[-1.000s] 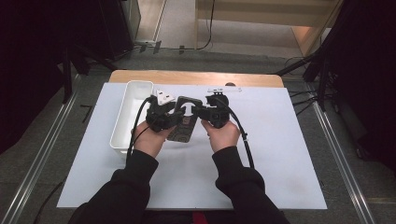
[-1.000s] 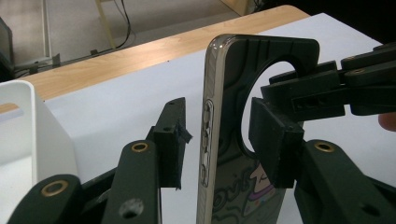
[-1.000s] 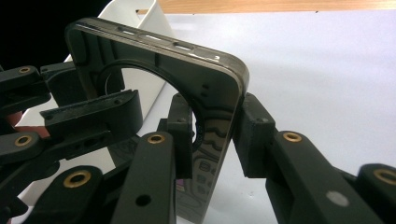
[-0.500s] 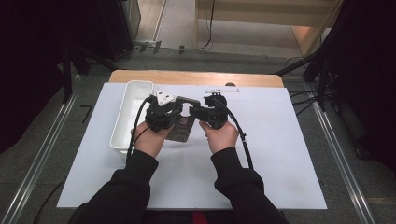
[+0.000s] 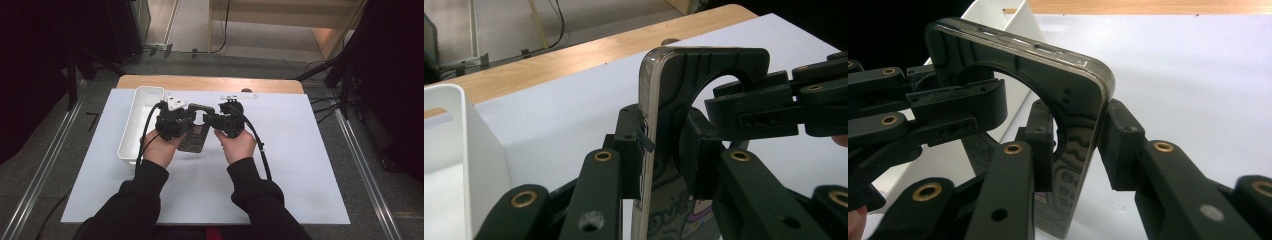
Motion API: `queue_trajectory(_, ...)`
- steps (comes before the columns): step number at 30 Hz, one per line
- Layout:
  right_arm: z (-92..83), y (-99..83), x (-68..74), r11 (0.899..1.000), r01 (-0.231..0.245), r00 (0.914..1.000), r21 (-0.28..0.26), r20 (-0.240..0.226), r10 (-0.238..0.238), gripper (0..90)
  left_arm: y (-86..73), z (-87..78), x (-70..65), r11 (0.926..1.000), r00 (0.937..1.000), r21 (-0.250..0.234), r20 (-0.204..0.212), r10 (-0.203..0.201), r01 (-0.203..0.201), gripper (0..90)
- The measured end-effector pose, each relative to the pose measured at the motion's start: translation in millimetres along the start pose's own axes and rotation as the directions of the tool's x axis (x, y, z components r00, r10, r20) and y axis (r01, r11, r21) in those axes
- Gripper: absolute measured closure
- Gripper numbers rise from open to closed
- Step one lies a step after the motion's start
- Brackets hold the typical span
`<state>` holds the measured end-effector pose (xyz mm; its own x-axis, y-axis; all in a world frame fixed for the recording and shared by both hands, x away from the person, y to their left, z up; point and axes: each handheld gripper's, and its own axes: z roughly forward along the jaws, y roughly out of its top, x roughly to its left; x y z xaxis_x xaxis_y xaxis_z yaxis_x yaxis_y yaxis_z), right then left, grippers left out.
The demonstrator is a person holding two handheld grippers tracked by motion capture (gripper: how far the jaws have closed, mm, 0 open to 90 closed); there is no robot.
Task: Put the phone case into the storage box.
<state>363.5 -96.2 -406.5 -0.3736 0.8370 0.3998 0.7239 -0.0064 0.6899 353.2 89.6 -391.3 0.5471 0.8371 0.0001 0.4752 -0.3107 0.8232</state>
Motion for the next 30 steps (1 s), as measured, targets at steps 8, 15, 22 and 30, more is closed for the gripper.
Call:
queue_trajectory(8, -1.4, -1.1, -1.0, 0.999, 0.036, 0.9993, -0.004, -0.01, -0.036, 56.6, 2.1, -3.0, 1.7, 0.9998, 0.9995, -0.009, 0.025, -0.018, 0.018, 72.9)
queue_trajectory(15, -5.6, -4.1, -1.0, 0.997, 0.075, 0.9963, -0.011, -0.042, -0.075, 48.7, 2.6, -3.8, 3.7, 0.9998, 0.9989, -0.007, 0.041, -0.021, 0.021, 72.8)
queue_trajectory(22, -9.4, -6.5, -2.0, 0.995, 0.099, 0.9927, -0.007, -0.069, -0.099, 40.7, 3.1, -3.9, 4.8, 0.9998, 0.9989, -0.001, 0.043, -0.019, 0.019, 72.8)
queue_trajectory(30, -17.3, -10.1, -3.0, 0.993, 0.12, 0.9876, 0.005, -0.103, -0.118, 39.9, 3.6, -5.5, 8.0, 0.9994, 0.998, -0.004, 0.053, -0.036, 0.036, 72.8)
